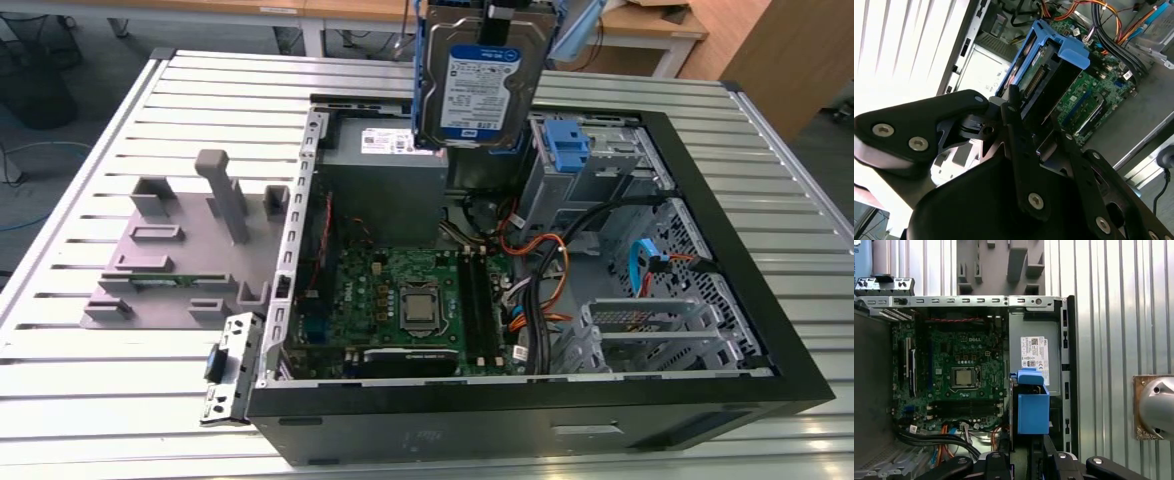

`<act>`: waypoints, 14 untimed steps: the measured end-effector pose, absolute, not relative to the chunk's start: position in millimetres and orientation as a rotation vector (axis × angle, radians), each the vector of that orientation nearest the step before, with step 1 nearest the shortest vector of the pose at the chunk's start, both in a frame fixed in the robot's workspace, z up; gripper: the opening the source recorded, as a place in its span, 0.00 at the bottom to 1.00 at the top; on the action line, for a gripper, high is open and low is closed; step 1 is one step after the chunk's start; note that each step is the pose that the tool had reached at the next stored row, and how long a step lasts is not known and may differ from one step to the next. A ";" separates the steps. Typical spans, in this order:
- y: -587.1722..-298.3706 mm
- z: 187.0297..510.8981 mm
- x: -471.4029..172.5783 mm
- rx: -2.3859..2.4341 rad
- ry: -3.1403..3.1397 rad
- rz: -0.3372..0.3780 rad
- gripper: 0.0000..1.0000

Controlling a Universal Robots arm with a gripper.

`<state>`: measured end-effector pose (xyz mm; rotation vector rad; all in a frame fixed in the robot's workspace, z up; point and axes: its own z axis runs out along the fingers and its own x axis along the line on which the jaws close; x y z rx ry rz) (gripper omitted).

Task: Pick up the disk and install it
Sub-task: 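Pick up the disk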

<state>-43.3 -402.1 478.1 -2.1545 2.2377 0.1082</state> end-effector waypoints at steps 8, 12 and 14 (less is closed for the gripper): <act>-415.5 477.0 -43.2 -2.154 2.238 0.108 0.35; -423.2 476.4 -43.2 -2.154 2.238 0.108 0.35; -426.7 476.1 -43.2 -2.154 2.238 0.108 0.35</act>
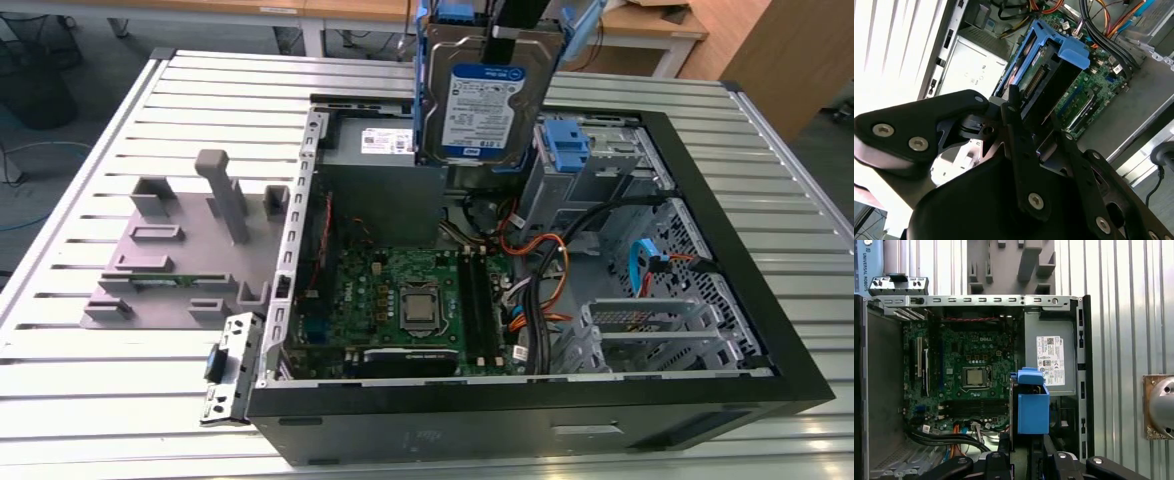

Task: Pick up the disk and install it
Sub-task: 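Pick up the disk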

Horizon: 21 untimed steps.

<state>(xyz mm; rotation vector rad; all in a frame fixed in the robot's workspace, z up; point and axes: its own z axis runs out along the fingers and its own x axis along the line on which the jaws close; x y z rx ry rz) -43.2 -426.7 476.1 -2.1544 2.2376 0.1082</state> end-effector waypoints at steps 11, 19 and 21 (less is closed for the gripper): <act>-441.9 475.1 -43.2 -2.154 2.238 0.108 0.35; -459.6 474.4 -43.0 -2.154 2.238 0.108 0.35; -464.6 474.1 -42.9 -2.153 2.238 0.108 0.35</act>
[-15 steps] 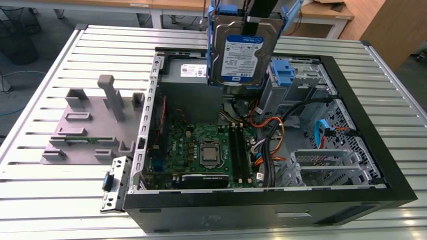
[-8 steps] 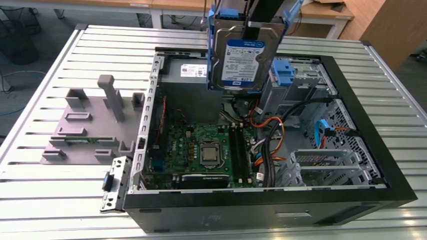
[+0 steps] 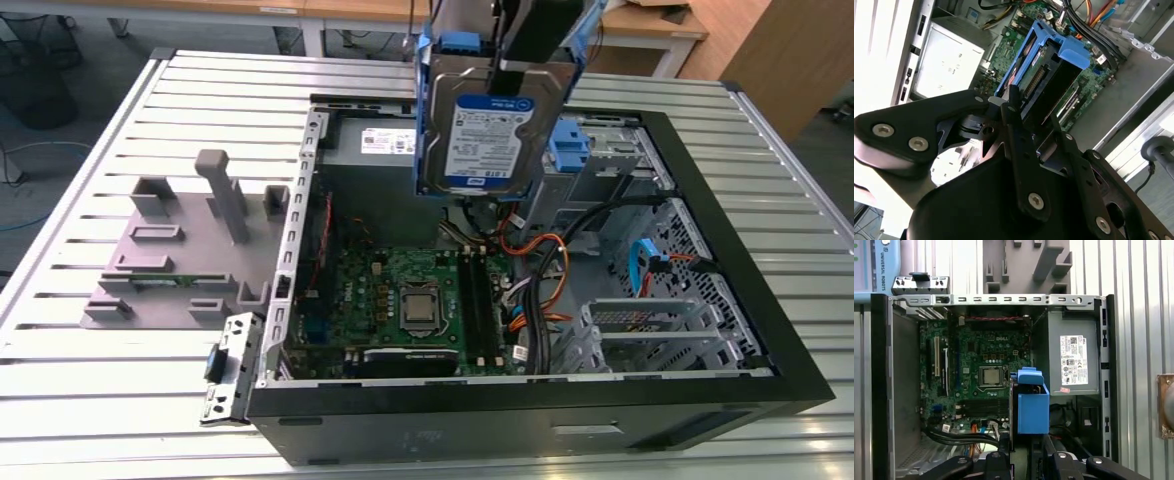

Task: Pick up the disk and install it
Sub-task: 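Pick up the disk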

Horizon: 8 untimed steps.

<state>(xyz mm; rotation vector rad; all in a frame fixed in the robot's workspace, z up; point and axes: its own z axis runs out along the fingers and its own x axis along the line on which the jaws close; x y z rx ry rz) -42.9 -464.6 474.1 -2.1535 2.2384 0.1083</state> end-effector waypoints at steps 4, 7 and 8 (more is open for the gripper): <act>-474.3 473.7 -42.7 -2.153 2.239 0.108 0.35; -481.3 473.3 -42.6 -2.153 2.239 0.108 0.35; -483.8 473.2 -42.6 -2.153 2.239 0.108 0.35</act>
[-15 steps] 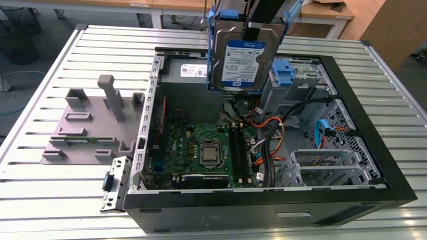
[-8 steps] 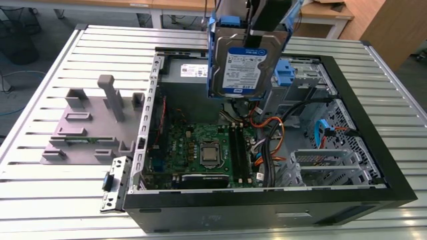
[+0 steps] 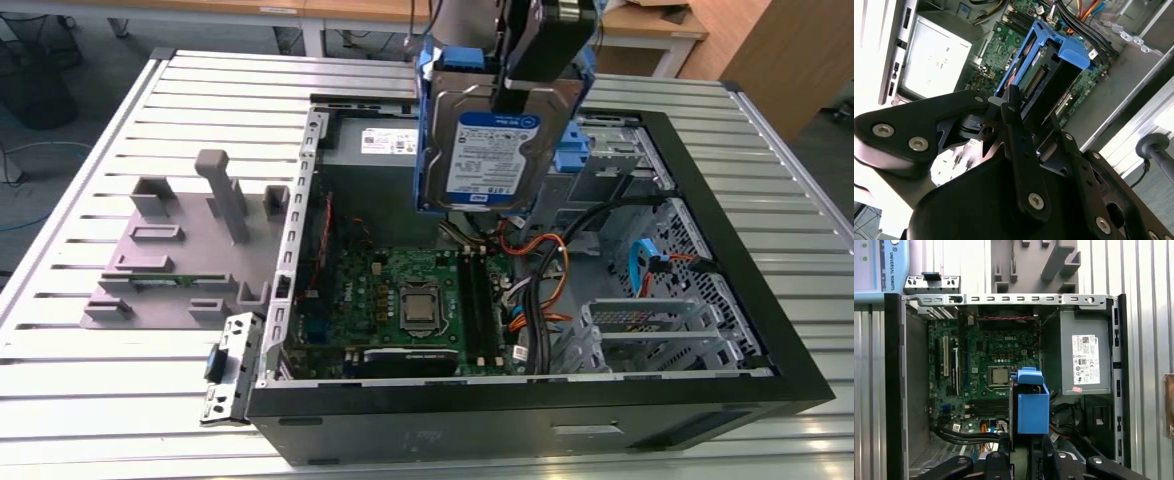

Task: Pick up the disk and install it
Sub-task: 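Pick up the disk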

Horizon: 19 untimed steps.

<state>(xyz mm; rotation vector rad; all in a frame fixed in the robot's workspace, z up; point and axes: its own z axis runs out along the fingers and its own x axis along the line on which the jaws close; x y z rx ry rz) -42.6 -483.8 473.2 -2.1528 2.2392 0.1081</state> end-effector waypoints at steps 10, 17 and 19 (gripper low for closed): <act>-510.2 471.9 -42.3 -2.152 2.240 0.108 0.35; -529.4 470.8 -42.2 -2.150 2.241 0.108 0.35; -535.0 470.5 -42.1 -2.150 2.241 0.108 0.35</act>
